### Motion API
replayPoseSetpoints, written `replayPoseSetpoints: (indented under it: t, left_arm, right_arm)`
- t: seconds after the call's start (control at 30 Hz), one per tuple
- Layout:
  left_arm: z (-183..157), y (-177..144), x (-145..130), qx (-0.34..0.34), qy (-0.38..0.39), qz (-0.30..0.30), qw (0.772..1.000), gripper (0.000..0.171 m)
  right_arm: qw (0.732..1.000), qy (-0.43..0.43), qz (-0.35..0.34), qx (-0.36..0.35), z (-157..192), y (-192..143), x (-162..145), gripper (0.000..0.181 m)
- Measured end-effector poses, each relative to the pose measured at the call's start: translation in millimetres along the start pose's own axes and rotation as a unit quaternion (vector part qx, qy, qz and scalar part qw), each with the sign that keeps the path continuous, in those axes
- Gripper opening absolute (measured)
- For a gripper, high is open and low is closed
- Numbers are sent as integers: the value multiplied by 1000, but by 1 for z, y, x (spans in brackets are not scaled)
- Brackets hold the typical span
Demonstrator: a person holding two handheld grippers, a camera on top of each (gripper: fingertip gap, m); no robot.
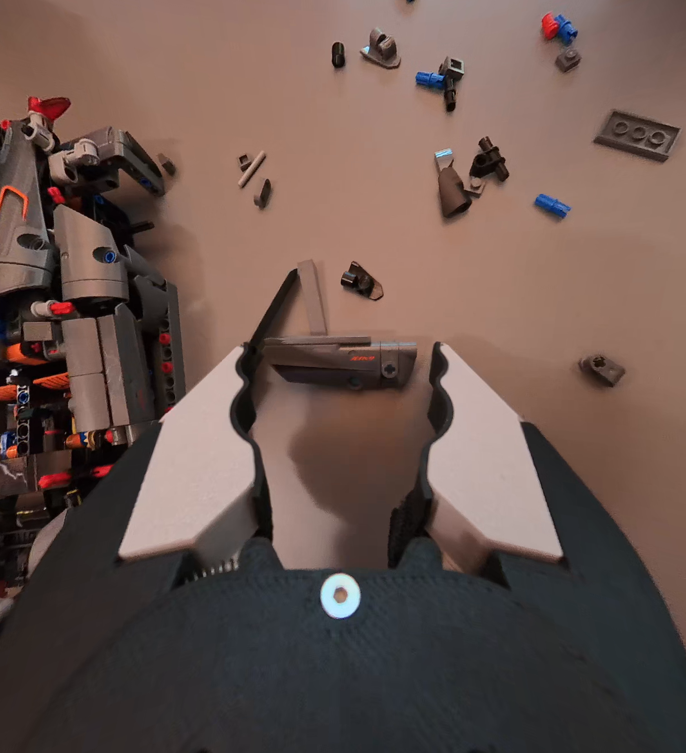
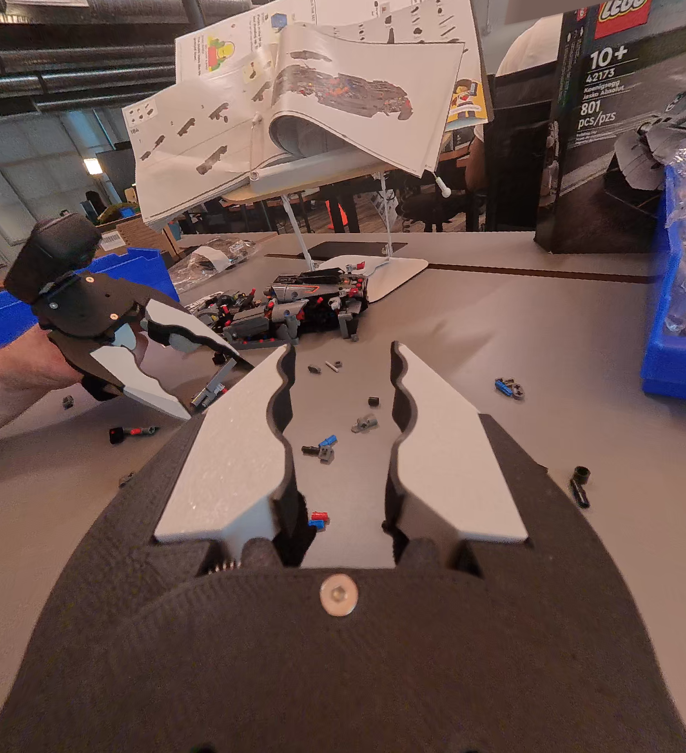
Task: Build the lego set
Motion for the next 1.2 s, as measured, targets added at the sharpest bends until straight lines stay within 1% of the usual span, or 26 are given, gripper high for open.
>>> replayPoseSetpoints:
  t: [0.07,0.1,0.23,0.33,0.43,0.5,0.57,0.63,0.67,0.73,0.8,0.87,0.93,1.03,1.1,1.2]
  left_arm:
    - [-1,3,-2,3,4,9,1000,76]
    - [-1,3,-1,2,0,3,1000,74]
    - [-1,3,-1,10,1,4,1000,74]
    - [-1,-1,0,14,-3,-13,1000,74]
    - [1,-11,6,6,-22,-57,998,74]
    - [3,-26,16,-19,-54,-128,990,74]
    - [6,-47,27,-71,-101,-213,969,74]
    - [12,-71,36,-132,-152,-294,934,74]
    - [15,-80,38,-160,-168,-320,918,74]
    - [23,-94,39,-194,-198,-360,891,74]
    - [28,-106,41,-238,-221,-400,857,74]
    - [31,-114,42,-272,-239,-425,830,74]
    - [32,-117,43,-293,-251,-440,811,74]
    - [28,-117,44,-328,-260,-440,795,74]
    - [25,-116,45,-346,-264,-434,789,74]
    - [21,-115,45,-376,-269,-420,781,74]
  right_arm:
    - [1000,-2,-1,3,1,0,1,45]
    - [1000,-2,-2,4,2,0,1,45]
    - [1000,-2,-8,7,3,-2,3,45]
    - [1000,-3,-6,9,4,-1,3,45]
    - [1000,-7,-4,12,5,0,2,45]
    - [1000,-6,-9,18,8,1,4,45]
    - [1000,-12,-9,27,15,4,7,45]
    - [999,-30,1,45,31,12,13,45]
    - [998,-38,11,57,40,17,15,45]
    - [995,-45,28,87,59,30,18,45]
    - [991,-45,24,126,80,42,24,45]
    - [986,-40,13,162,101,54,30,43]
    - [983,-52,9,175,118,66,35,41]
    - [977,-103,27,184,139,84,36,33]
    - [969,-153,44,188,152,96,34,32]
    - [953,-237,73,175,164,112,31,41]
Point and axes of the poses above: each gripper's, where its closed fingertips meet, y out along the fingers, x out of its top, z = x × y across the jaws, the point moved 5 cm from there along -y, back along the fingers, and after that the axes turned 6 degrees about x, right-handed, at the moved point
